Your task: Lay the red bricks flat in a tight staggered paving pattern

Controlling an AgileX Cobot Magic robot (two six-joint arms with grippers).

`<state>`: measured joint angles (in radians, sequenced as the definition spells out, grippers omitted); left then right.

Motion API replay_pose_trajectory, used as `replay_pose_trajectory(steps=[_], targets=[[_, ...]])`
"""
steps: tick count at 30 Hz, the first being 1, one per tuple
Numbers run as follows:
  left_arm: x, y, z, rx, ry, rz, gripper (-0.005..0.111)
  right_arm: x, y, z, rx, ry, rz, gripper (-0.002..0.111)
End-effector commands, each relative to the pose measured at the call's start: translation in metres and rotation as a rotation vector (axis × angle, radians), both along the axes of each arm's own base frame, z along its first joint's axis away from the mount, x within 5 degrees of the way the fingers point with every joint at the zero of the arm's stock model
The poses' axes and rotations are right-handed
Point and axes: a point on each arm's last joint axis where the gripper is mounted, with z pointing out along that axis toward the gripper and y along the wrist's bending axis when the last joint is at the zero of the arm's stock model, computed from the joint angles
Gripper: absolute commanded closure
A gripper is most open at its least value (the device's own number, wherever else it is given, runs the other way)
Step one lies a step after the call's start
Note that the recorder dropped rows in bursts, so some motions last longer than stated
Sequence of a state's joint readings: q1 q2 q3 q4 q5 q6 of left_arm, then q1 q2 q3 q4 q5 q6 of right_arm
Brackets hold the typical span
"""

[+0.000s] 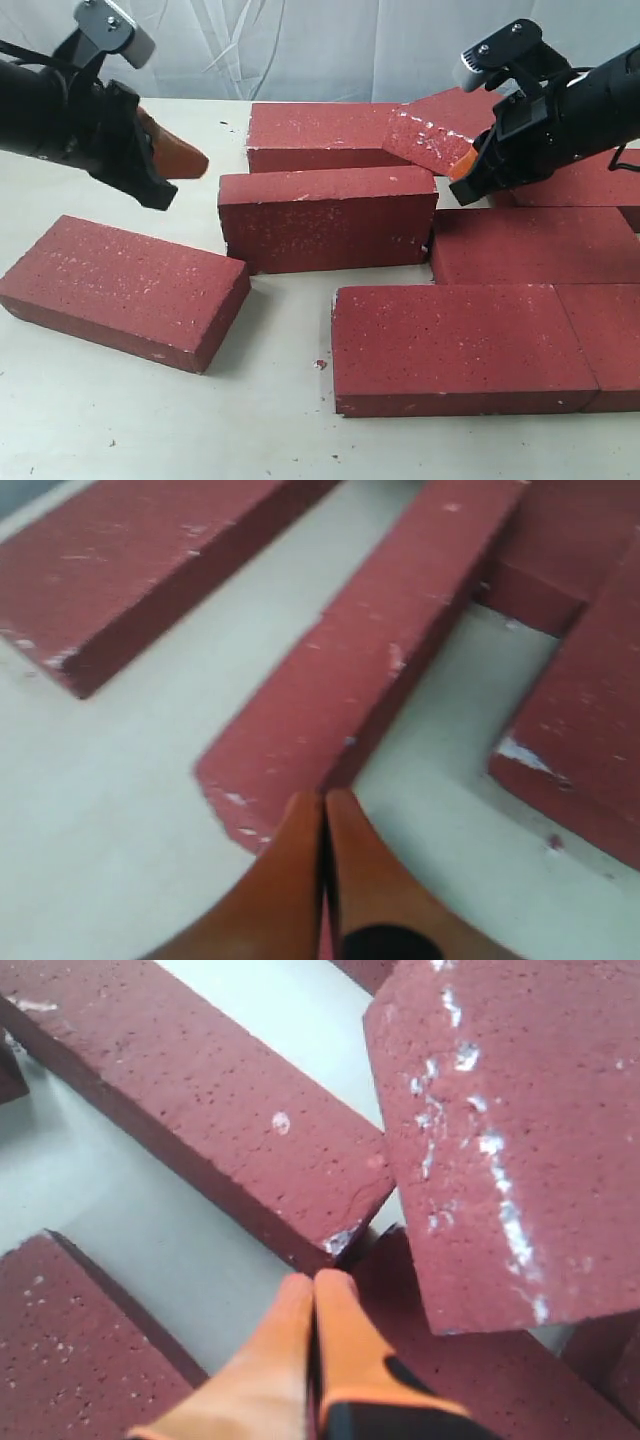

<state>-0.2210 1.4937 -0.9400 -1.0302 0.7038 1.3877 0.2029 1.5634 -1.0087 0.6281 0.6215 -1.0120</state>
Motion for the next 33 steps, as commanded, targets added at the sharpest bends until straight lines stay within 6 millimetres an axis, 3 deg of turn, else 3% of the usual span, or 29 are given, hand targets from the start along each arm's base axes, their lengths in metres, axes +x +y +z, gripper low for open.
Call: replay_pose_trajectory(steps=[1, 7, 11, 15, 20, 25, 33], targets=[[-0.007, -0.023, -0.014, 0.043, 0.101, -0.208, 0.107, -0.005, 0.001, -0.002, 0.01, 0.05, 0.04, 0.109], [-0.005, -0.055, -0.036, 0.1, 0.154, -0.292, 0.107, -0.018, 0.006, -0.005, 0.026, 0.157, 0.16, 0.109], [0.005, -0.067, -0.047, 0.139, 0.145, -0.24, 0.107, -0.012, 0.007, -0.018, 0.021, 0.194, 0.155, 0.109], [0.026, -0.068, -0.057, 0.141, 0.071, -0.089, 0.107, 0.004, 0.008, -0.036, 0.014, 0.17, 0.109, 0.109], [0.045, -0.063, -0.071, 0.187, -0.017, 0.046, 0.107, 0.033, 0.009, -0.043, 0.062, 0.067, -0.045, 0.109], [0.064, -0.056, -0.082, 0.216, -0.106, 0.223, 0.107, 0.044, 0.007, -0.053, 0.054, 0.038, -0.108, 0.109], [0.068, -0.054, -0.079, 0.219, -0.137, 0.253, 0.107, 0.06, 0.001, -0.06, 0.057, -0.05, -0.259, 0.109]])
